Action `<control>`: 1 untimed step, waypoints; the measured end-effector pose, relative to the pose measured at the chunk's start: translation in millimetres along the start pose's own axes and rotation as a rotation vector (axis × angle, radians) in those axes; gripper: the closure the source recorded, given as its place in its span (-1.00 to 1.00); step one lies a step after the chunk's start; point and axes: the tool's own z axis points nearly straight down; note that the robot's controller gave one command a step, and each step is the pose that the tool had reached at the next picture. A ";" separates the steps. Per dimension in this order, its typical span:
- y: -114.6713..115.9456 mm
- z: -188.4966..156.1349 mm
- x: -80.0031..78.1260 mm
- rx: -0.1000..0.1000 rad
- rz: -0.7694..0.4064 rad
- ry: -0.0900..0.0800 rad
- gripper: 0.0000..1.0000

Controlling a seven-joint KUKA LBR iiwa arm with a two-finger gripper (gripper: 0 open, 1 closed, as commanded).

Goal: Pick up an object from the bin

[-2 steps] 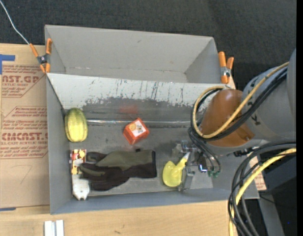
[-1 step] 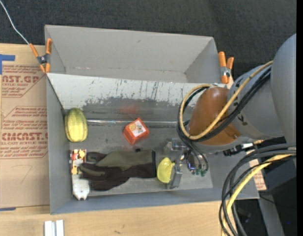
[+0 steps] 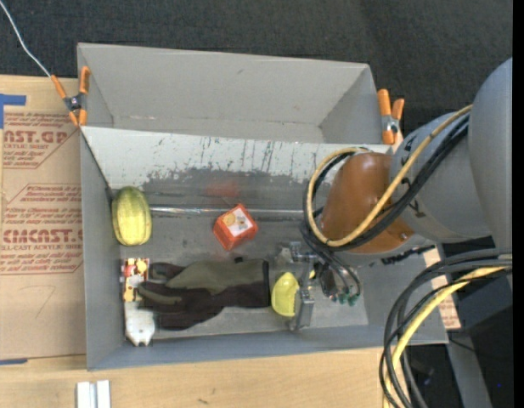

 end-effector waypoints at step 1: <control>28.2 1.1 -0.3 0.002 -0.258 -0.003 -1.00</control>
Offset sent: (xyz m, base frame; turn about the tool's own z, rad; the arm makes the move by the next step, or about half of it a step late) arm -0.0023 0.0727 -0.0013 0.0395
